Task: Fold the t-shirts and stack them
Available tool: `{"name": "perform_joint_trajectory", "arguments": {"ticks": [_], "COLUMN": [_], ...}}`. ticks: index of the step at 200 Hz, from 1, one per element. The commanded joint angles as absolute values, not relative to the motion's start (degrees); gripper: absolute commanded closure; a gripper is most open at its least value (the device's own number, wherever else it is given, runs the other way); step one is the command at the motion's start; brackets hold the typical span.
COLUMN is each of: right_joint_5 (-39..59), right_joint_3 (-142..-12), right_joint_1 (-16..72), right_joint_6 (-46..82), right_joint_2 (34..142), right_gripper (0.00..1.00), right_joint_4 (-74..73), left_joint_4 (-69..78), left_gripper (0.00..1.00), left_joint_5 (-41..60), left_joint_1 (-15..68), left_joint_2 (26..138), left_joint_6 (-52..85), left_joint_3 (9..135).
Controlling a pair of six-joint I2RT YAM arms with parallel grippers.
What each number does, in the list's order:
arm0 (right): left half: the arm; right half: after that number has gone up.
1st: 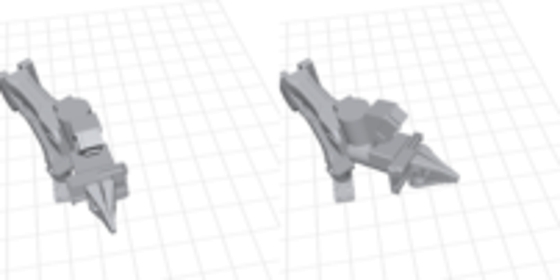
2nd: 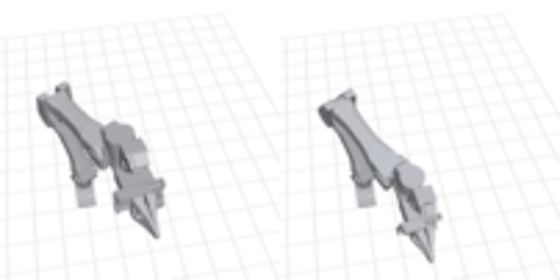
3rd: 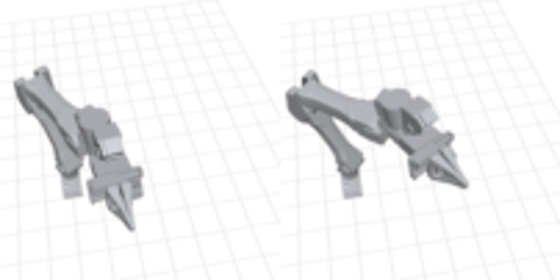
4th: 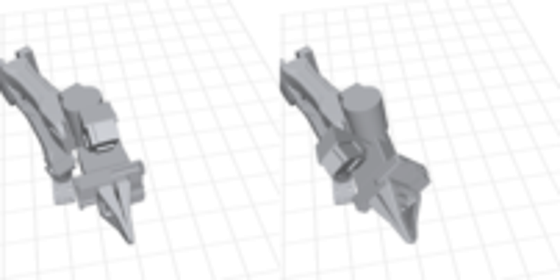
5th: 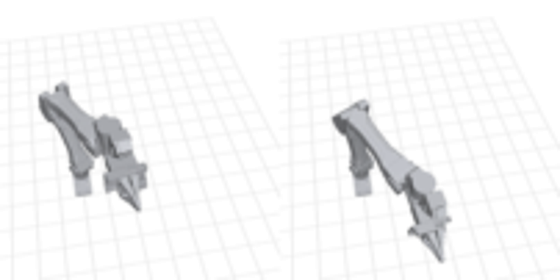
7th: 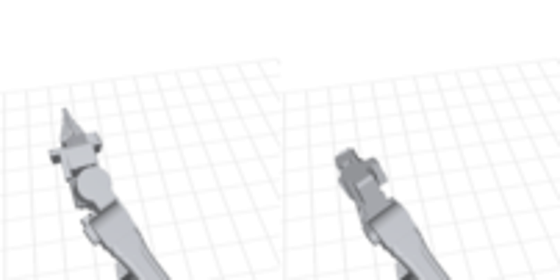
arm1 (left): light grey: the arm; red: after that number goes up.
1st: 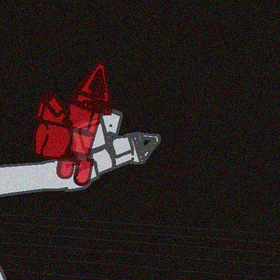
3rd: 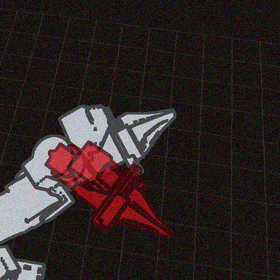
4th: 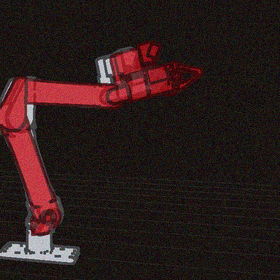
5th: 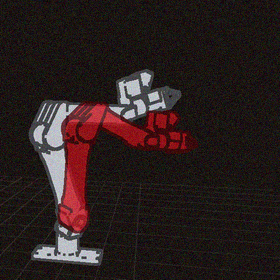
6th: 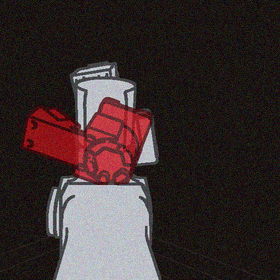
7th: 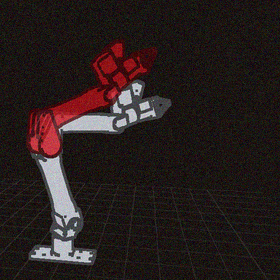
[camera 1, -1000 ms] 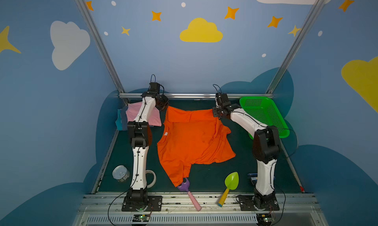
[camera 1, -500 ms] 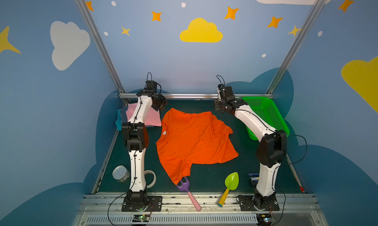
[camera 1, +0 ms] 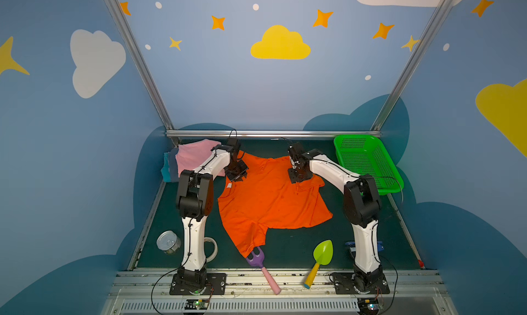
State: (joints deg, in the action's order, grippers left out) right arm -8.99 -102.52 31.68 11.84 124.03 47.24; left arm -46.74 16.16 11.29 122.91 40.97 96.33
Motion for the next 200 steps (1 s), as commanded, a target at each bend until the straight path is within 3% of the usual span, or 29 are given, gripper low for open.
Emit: {"name": "perform_joint_trajectory", "arguments": {"ticks": [1,47,69,91,125,152,158,170,178,200], "right_joint_5": [-7.4,-7.8,-8.2,-11.4,-15.6,-22.7,-22.7,-22.6,-23.1,-22.2], "right_joint_3": [-103.5,-105.9,-106.5,-112.2,-132.6,-139.8,-139.6,-139.7,-139.7,-137.2], "right_joint_1": [31.3,28.7,27.6,25.6,19.9,17.0,16.5,16.1,16.1,16.3], "right_joint_6": [12.8,15.7,15.3,13.2,8.4,8.5,7.3,6.1,5.7,6.9], "right_joint_2": [127.1,130.3,131.3,132.3,136.9,138.9,138.7,138.1,137.4,133.9], "right_gripper": [0.5,0.57,1.0,1.0,1.0,1.0,0.91,0.61,0.48,0.42], "right_joint_4": [52.3,52.5,52.4,53.8,58.0,49.4,46.4,43.0,42.2,43.9], "left_joint_4": [-43.9,-43.9,-44.1,-43.7,-43.7,-43.4,-43.5,-43.7,-43.7,-43.4], "left_gripper": [0.78,0.8,0.81,0.82,0.83,0.83,0.83,0.83,0.83,0.83], "left_joint_5": [14.2,13.4,13.0,12.6,12.5,12.5,12.5,12.5,12.6,12.5], "left_joint_1": [11.0,10.4,9.8,9.2,8.1,7.6,7.5,7.5,7.5,7.5], "left_joint_2": [118.8,121.6,122.8,122.7,122.7,122.5,122.5,122.5,122.3,121.8], "left_joint_6": [41.6,41.2,41.1,41.3,41.8,41.8,41.7,41.7,41.8,41.9], "left_joint_3": [91.1,86.8,86.2,85.6,84.7,84.0,84.0,84.3,84.3,84.2]}}
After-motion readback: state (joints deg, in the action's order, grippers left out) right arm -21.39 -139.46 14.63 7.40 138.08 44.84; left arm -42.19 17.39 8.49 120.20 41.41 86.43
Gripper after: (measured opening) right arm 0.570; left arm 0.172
